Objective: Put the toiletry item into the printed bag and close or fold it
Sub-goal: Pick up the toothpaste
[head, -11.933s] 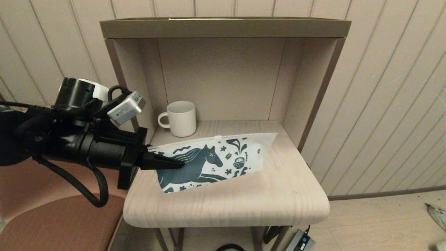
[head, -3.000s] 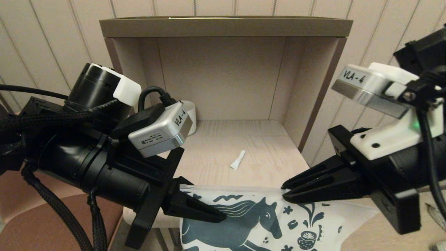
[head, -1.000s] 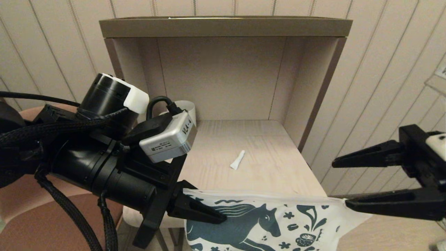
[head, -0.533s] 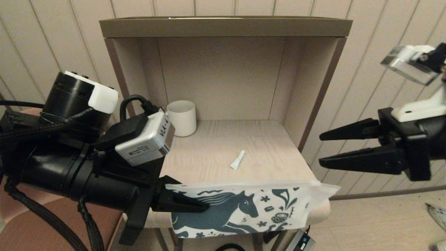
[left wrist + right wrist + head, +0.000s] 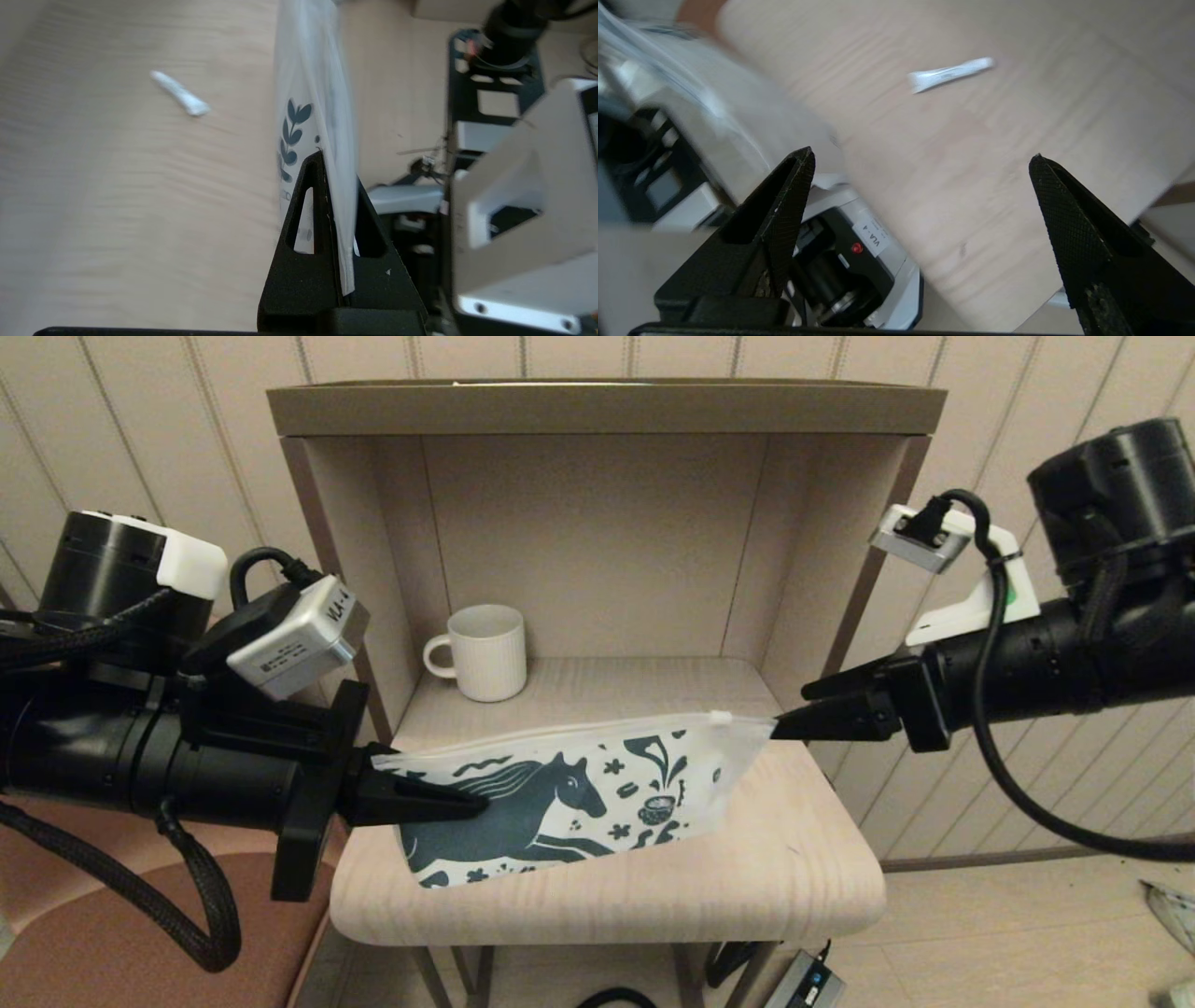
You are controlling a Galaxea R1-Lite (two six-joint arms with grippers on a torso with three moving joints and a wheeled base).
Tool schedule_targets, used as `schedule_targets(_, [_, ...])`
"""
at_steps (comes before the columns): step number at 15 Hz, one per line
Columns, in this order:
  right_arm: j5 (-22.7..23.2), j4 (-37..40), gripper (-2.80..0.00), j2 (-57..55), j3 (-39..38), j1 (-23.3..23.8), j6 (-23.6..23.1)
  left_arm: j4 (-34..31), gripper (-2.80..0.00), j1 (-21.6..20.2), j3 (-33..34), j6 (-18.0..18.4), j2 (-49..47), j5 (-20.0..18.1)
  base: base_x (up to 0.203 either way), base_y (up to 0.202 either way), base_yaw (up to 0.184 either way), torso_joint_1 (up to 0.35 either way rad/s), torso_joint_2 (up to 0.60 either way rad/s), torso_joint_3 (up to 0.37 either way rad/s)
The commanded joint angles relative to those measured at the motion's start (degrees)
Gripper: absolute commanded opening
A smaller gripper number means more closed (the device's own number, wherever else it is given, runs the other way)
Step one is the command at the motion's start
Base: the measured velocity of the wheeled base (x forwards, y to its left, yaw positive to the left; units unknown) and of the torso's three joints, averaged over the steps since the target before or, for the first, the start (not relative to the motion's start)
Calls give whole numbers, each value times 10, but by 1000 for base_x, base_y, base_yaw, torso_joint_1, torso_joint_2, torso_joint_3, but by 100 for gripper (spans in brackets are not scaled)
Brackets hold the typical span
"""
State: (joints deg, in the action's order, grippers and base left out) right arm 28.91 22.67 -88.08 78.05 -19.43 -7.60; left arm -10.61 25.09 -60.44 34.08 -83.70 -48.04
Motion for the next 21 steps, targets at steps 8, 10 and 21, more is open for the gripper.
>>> schedule_targets(8, [-12, 1, 0, -53, 27, -20, 11, 19, -280, -24, 8, 2, 10, -28, 0, 0, 0, 0, 0, 0])
schedule_targets(10, [-13, 1, -280, -62, 33, -22, 15, 22, -280, -26, 8, 2, 10, -28, 0, 0, 0, 0, 0, 0])
schedule_targets(21, [-49, -7, -280, -160, 69, -68, 16, 40, -280, -41, 8, 2, 13, -28, 0, 0, 0, 0, 0, 0])
